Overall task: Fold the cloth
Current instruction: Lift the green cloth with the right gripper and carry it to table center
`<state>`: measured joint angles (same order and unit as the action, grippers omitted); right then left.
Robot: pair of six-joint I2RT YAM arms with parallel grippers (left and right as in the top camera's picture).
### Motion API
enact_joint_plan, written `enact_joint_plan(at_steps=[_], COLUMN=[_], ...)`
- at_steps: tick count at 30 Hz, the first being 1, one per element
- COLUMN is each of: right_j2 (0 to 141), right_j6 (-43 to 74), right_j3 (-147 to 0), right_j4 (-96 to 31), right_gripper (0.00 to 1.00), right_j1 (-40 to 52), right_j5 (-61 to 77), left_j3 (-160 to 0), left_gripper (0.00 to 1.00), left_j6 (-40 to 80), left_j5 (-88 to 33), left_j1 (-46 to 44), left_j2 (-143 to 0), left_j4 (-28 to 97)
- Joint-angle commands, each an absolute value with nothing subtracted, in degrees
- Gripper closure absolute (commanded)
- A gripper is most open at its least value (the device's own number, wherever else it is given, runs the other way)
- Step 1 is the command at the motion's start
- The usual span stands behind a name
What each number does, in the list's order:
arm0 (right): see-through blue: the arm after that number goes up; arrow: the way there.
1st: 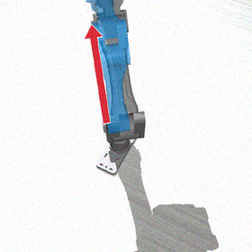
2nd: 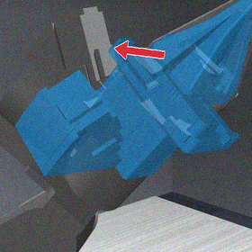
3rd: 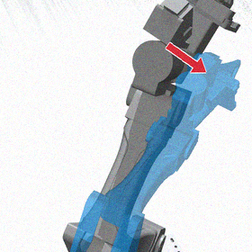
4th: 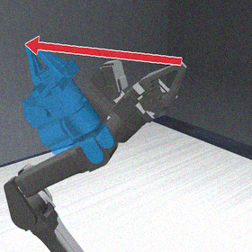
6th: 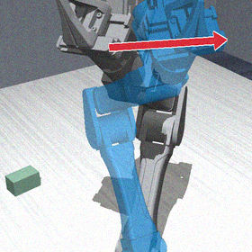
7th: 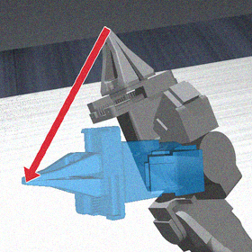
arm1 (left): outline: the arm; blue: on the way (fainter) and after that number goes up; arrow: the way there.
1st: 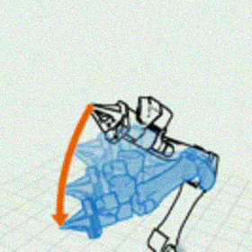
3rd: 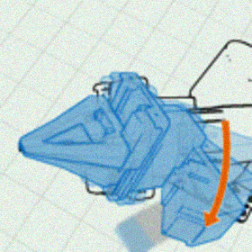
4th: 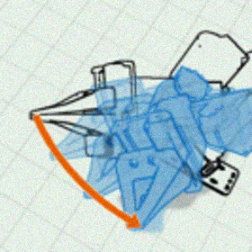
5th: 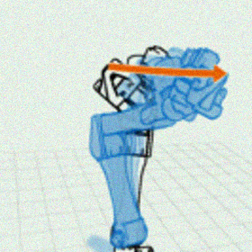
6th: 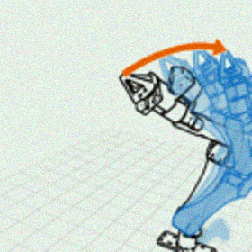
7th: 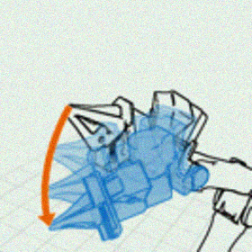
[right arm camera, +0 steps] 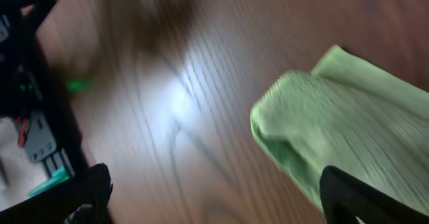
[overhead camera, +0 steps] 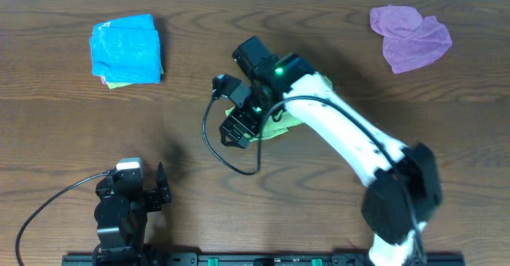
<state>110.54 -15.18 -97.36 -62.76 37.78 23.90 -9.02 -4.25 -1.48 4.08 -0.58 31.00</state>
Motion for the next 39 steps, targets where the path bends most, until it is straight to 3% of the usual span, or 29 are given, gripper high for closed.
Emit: enact_joint_plan(at_steps=[1, 7, 17, 36, 39], right_j2=[108.27, 108.27, 108.38, 115.87, 115.87], right_j6=[-15.68, -21.52, -21.26, -16.21, -14.79], right_j3=[-97.80, -91.72, -78.35, -76.05, -76.05], right_j4=[-65.87, -68.29, -52.93, -46.48, -46.68], right_gripper=[0.01, 0.01, 0.01, 0.01, 0.04], right_j1=[36.38, 32.91, 33.45, 32.86, 32.62], right_j5=[18.55, 23.62, 20.95, 12.86, 11.77], left_j3=[-8.29, -8.29, -8.29, -8.32, -8.29], left_gripper=[0.05, 0.05, 0.05, 0.05, 0.05], left_j6=[-3.62, -3.62, -3.62, -3.62, -3.62], left_j5=[-1.06, -1.06, -1.06, -1.06, -1.08], left_j1=[4.14, 4.14, 4.14, 4.14, 4.14], left_j2=[-0.21, -0.21, -0.21, -0.21, -0.21], left_j4=[30.79, 30.79, 30.79, 30.79, 30.79])
